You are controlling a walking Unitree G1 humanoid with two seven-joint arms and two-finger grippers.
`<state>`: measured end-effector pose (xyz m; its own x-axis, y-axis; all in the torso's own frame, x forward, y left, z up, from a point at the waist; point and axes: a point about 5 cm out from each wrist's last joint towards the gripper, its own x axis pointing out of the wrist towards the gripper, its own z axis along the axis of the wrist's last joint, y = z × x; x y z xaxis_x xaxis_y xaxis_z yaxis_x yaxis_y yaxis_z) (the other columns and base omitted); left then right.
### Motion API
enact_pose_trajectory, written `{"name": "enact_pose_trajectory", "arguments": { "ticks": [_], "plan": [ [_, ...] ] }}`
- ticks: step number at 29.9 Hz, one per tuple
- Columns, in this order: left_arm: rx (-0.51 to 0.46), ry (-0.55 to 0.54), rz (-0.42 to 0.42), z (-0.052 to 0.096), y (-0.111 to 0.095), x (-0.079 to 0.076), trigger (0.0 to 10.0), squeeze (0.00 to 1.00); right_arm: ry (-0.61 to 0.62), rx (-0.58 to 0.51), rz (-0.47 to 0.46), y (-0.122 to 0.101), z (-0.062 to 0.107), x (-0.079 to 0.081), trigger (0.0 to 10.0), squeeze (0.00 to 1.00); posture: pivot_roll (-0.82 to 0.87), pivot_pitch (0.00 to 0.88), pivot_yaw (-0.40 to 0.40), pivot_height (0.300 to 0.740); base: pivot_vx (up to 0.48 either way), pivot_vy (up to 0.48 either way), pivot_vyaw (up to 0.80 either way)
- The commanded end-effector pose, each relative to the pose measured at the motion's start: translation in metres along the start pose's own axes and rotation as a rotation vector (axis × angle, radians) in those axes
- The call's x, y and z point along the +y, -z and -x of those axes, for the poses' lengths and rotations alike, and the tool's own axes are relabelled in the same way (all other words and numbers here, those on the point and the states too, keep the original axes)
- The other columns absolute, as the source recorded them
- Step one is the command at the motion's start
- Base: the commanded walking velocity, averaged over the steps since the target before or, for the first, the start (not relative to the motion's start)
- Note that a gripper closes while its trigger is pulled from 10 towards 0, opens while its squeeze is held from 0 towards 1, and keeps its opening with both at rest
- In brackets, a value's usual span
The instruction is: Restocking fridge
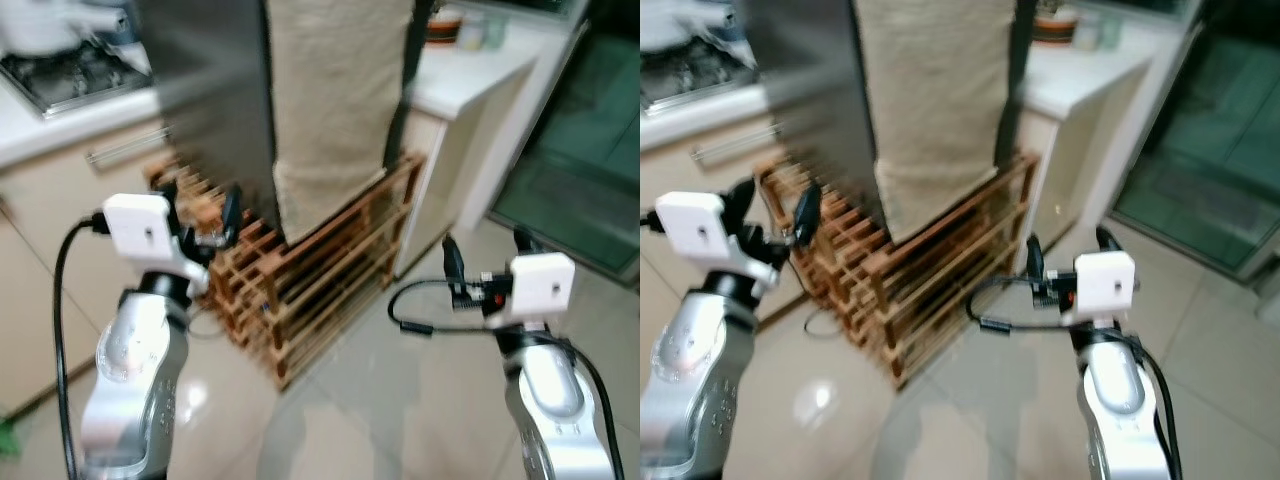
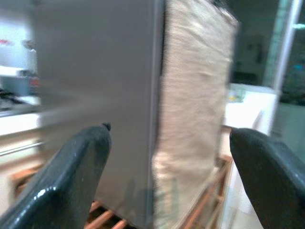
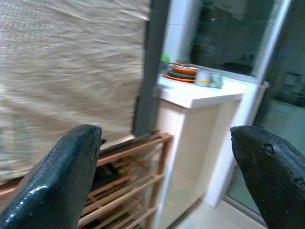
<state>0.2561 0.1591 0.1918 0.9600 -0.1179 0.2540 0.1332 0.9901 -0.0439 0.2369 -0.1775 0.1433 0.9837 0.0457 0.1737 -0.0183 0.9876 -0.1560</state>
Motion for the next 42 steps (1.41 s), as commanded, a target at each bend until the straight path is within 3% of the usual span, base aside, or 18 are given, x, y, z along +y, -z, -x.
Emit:
{"name": "enact_pose_trajectory", "arguments": {
  "ticks": [1,6,10,18,19,20,21,24,26,27,28,29,31,34,38,42],
  "plan": [
    [-0.021,-0.023,-0.016,-0.005,-0.004,0.002,10.0,0.0,0.009,0.021,-0.006,0.002,-0.005,-0.002,10.0,0.0,0.0,0.0,0.021,0.74,0.48,0.0,0.0],
    [-0.041,-0.058,0.003,-0.02,-0.005,0.002,10.0,0.0,0.003,0.04,-0.005,0.005,-0.006,-0.002,10.0,0.0,-0.02,0.0,0.018,0.74,0.48,0.0,0.0],
    [-0.031,-0.054,0.0,-0.019,-0.003,0.001,10.0,0.0,0.0,0.043,-0.005,0.006,-0.006,-0.001,10.0,0.0,-0.02,0.0,0.021,0.74,0.48,0.0,0.0],
    [-0.024,-0.155,-0.053,-0.023,-0.001,0.015,10.0,0.0,-0.02,0.057,-0.004,0.008,-0.007,0.003,10.0,0.0,-0.02,0.0,0.023,0.74,0.24,0.0,0.0],
    [-0.013,-0.194,-0.102,-0.034,-0.001,0.026,10.0,0.0,-0.019,0.06,-0.003,0.009,-0.009,0.002,10.0,0.0,-0.02,0.0,0.019,0.74,0.0,0.0,0.0],
    [-0.013,-0.194,-0.102,-0.034,-0.001,0.026,10.0,0.0,-0.019,0.06,-0.003,0.009,-0.009,0.002,10.0,0.0,-0.02,0.0,0.019,0.74,0.0,0.0,0.0],
    [-0.022,-0.24,-0.097,-0.046,-0.004,0.036,10.0,0.0,-0.019,0.062,-0.003,0.01,-0.01,0.002,10.0,0.0,-0.02,0.0,0.019,0.74,0.0,0.0,0.0],
    [-0.02,-0.229,-0.087,-0.057,-0.007,0.038,10.0,0.0,-0.021,0.063,-0.004,0.01,-0.011,0.003,10.0,0.0,-0.02,0.0,0.015,0.74,0.0,0.0,0.0],
    [-0.023,-0.182,-0.06,-0.067,-0.01,0.033,10.0,0.0,-0.026,0.065,-0.005,0.01,-0.012,0.004,10.0,0.0,-0.02,0.0,0.014,0.74,0.0,0.0,0.0],
    [-0.014,-0.052,0.011,-0.077,-0.01,0.016,10.0,0.0,-0.03,0.063,-0.007,0.009,-0.013,0.006,10.0,0.0,-0.03,0.0,0.013,0.74,0.0,0.0,0.0],
    [-0.014,-0.052,0.011,-0.077,-0.01,0.016,10.0,0.0,-0.03,0.063,-0.007,0.009,-0.013,0.006,10.0,0.0,-0.03,0.0,0.013,0.74,0.0,0.0,0.0],
    [0.02,0.093,0.029,-0.084,-0.007,-0.001,10.0,0.0,-0.03,0.062,-0.008,0.009,-0.014,0.006,10.0,0.0,-0.03,0.0,0.011,0.74,0.0,0.0,0.0],
    [0.039,0.205,0.027,-0.092,-0.004,-0.018,10.0,0.0,-0.028,0.066,-0.012,0.01,-0.014,0.005,10.0,0.0,-0.03,0.0,0.011,0.74,0.0,0.0,0.0],
    [0.072,0.225,0.05,-0.109,0.004,-0.03,10.0,0.0,-0.023,0.099,-0.038,0.015,-0.013,0.004,10.0,0.0,-0.04,0.0,0.014,0.74,0.0,0.0,0.0],
    [0.077,0.267,0.071,-0.117,0.005,-0.038,10.0,0.0,-0.032,0.125,-0.042,0.019,-0.011,0.003,10.0,0.0,-0.06,0.0,0.022,0.74,0.0,0.0,0.0],
    [0.087,0.347,0.08,-0.132,0.007,-0.053,10.0,0.0,0.004,0.172,-0.039,0.026,-0.005,-0.008,10.0,0.0,-0.09,0.0,0.042,0.74,0.0,0.0,0.0]
  ]
}}
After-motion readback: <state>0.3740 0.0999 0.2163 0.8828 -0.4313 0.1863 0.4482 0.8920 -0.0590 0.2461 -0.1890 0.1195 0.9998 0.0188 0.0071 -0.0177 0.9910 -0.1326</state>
